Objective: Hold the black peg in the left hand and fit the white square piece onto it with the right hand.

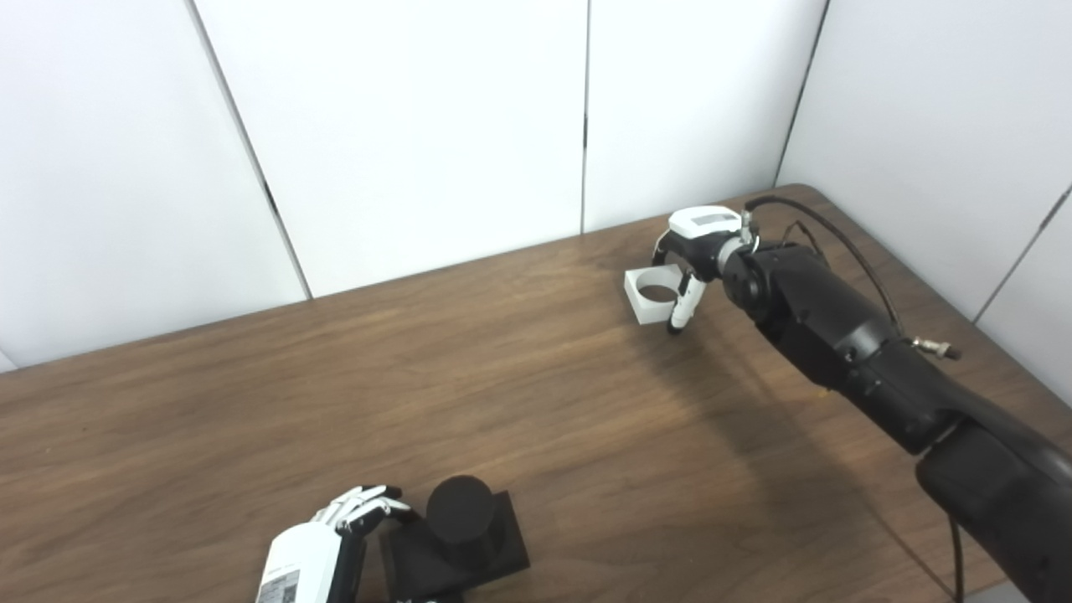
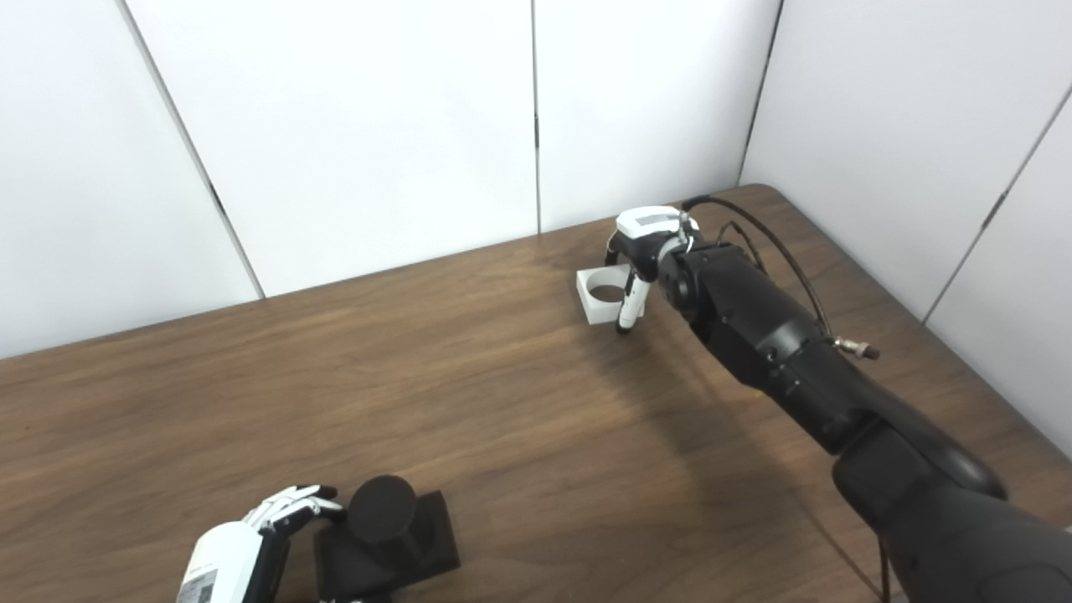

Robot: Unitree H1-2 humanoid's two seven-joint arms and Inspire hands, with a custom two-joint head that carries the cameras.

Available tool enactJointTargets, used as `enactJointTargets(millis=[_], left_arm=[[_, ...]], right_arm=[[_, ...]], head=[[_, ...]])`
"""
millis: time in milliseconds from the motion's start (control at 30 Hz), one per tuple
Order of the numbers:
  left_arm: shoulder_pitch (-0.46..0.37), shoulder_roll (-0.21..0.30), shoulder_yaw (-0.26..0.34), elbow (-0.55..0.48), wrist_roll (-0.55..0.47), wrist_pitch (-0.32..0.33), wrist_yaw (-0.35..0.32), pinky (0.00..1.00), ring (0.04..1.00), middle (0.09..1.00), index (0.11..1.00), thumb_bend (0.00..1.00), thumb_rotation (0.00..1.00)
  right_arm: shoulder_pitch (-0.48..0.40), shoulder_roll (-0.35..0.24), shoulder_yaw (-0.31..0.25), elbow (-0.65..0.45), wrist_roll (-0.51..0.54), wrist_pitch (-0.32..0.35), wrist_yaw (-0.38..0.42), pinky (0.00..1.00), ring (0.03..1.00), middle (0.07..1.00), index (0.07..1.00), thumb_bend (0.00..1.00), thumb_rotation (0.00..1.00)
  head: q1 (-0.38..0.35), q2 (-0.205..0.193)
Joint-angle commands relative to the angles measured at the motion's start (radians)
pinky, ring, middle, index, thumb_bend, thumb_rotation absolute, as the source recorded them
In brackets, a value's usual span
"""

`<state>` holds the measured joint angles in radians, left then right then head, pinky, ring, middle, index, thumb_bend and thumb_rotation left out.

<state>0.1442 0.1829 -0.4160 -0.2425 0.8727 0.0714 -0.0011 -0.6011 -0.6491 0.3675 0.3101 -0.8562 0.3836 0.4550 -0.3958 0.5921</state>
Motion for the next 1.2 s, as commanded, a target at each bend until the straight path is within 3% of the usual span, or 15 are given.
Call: enactJointTargets(millis=[0, 333, 567, 600, 700, 1167], left_arm=[[0.053, 0.029, -0.012, 0.066, 0.0, 0.051, -0.09, 0.77, 0.839, 0.783, 0.487, 0.51, 0.04], [0.053, 0.027, -0.012, 0.066, -0.005, 0.046, -0.083, 0.77, 0.835, 0.78, 0.487, 0.51, 0.04], [0.053, 0.028, -0.012, 0.066, -0.004, 0.046, -0.084, 0.76, 0.833, 0.781, 0.487, 0.51, 0.04], [0.053, 0.028, -0.012, 0.066, -0.003, 0.045, -0.083, 0.76, 0.832, 0.78, 0.487, 0.51, 0.04], [0.053, 0.028, -0.012, 0.065, -0.001, 0.047, -0.085, 0.76, 0.834, 0.78, 0.487, 0.51, 0.04], [0.049, 0.021, -0.015, 0.065, 0.003, 0.055, -0.091, 0.76, 0.83, 0.779, 0.487, 0.51, 0.04]], right_arm=[[-0.04, 0.005, -0.003, -0.009, 0.0, -0.015, -0.022, 0.93, 0.952, 0.917, 0.741, 0.84, 0.24], [-0.047, 0.014, -0.005, -0.005, 0.007, -0.018, -0.026, 0.93, 0.956, 0.917, 0.736, 0.84, 0.22], [-0.04, 0.008, -0.002, -0.005, 0.004, -0.026, -0.031, 0.92, 0.949, 0.895, 0.649, 0.79, 0.19], [-0.037, 0.01, -0.01, -0.005, 0.012, -0.031, -0.043, 0.93, 0.945, 0.885, 0.556, 0.63, 0.16], [-0.031, 0.009, -0.016, -0.002, 0.024, -0.048, -0.07, 0.93, 0.937, 0.864, 0.496, 0.53, 0.14], [-0.016, 0.005, -0.028, -0.008, 0.029, -0.091, -0.134, 0.89, 0.902, 0.818, 0.486, 0.52, 0.14]], head=[[-0.002, 0.001], [0.001, 0.002], [0.0, 0.005], [0.0, 0.005], [0.0, 0.005], [0.013, 0.013]])
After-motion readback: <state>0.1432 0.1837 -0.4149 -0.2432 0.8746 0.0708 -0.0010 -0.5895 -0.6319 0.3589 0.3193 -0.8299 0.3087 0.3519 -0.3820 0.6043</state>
